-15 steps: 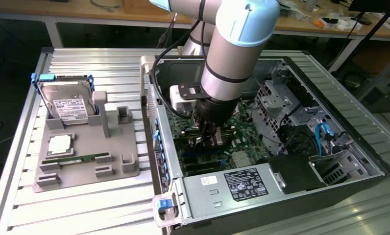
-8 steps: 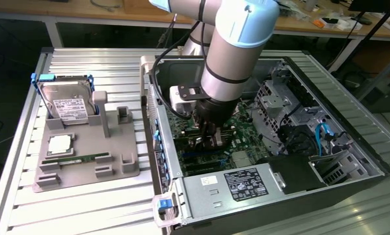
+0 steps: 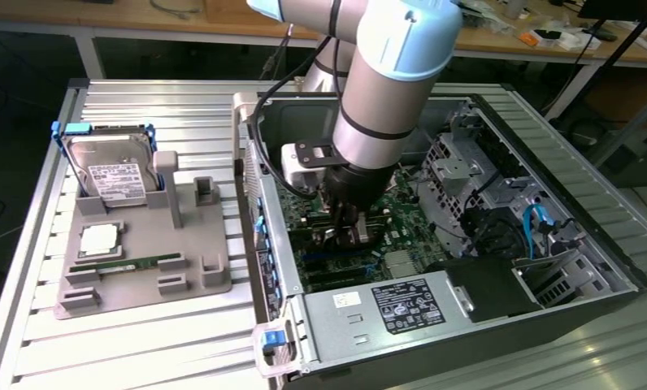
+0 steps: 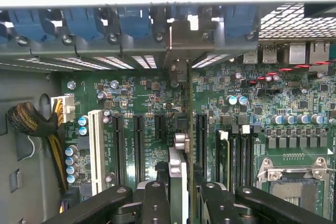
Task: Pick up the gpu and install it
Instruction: 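Insert the gpu into the slot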
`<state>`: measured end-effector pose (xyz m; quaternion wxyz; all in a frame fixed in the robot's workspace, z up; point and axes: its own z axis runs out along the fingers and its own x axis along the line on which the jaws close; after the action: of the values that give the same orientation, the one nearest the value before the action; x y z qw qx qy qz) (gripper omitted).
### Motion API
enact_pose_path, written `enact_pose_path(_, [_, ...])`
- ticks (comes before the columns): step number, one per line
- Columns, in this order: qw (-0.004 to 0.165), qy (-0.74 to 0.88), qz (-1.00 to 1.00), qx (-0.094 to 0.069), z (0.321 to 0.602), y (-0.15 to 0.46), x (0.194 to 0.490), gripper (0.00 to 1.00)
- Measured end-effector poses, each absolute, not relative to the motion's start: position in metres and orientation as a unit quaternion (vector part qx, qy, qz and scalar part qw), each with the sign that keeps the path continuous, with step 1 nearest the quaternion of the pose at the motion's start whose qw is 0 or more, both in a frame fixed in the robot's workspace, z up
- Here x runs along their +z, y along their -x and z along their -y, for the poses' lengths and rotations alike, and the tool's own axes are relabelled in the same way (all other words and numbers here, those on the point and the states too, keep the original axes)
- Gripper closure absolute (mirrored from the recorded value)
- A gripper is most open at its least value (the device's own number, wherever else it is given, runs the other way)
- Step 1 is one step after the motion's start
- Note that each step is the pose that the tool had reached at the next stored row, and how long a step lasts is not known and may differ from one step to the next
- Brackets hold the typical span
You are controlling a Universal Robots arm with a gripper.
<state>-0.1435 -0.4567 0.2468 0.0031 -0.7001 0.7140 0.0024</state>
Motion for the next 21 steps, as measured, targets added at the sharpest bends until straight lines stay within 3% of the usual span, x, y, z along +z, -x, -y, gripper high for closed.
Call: enact_pose_path(21, [0.003,0.700,-0.714,0.002,0.4566,0.1436,0.2422,0.72])
